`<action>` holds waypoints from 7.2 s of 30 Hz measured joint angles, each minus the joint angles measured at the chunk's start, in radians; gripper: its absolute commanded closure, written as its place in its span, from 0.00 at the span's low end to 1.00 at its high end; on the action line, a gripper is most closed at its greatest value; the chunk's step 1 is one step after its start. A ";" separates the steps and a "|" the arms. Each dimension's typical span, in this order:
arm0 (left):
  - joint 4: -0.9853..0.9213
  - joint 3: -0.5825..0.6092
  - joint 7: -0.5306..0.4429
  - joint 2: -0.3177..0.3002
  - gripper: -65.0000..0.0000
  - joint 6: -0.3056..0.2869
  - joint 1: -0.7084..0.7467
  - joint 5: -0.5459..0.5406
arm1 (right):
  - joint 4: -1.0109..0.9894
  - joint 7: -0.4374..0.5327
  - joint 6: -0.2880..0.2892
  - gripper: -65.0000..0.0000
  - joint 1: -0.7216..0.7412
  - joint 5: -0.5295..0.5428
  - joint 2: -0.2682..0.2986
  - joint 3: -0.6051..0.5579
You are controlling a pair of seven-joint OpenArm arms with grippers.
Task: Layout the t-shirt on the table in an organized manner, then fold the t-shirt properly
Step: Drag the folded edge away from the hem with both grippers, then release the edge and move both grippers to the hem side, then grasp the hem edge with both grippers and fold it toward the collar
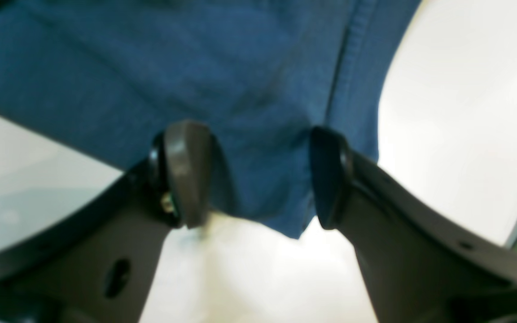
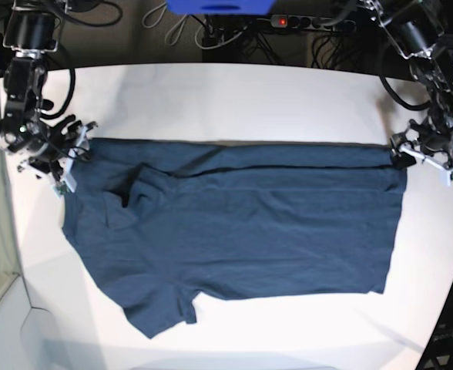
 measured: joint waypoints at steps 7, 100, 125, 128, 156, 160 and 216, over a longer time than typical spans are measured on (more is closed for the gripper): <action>0.000 0.000 0.000 0.000 0.28 0.000 0.000 0.000 | 0.060 -0.009 0.000 0.45 -0.048 -0.011 0.010 0.074; 0.322 -0.105 0.329 -0.029 1.00 0.001 0.041 -0.106 | 0.368 -0.155 0.003 1.00 -0.158 0.009 0.072 0.038; 0.323 -0.099 0.328 0.023 1.00 0.002 0.300 -0.091 | 0.367 -0.073 0.002 1.00 -0.444 -0.001 0.045 0.040; 0.322 -0.098 0.320 0.023 1.00 0.002 0.298 -0.097 | 0.367 -0.072 0.003 1.00 -0.445 -0.001 0.045 0.040; 0.525 -0.209 0.333 0.018 0.37 0.002 0.264 -0.097 | 0.411 -0.077 0.002 0.42 -0.444 0.000 0.121 0.124; 0.531 -0.251 0.340 -0.011 0.37 0.007 0.144 -0.077 | 0.397 -0.083 0.010 0.42 -0.290 0.004 0.127 0.122; -0.428 0.105 -0.045 -0.074 0.36 0.016 -0.460 0.399 | -0.730 0.409 -0.005 0.98 0.550 -0.316 -0.061 -0.194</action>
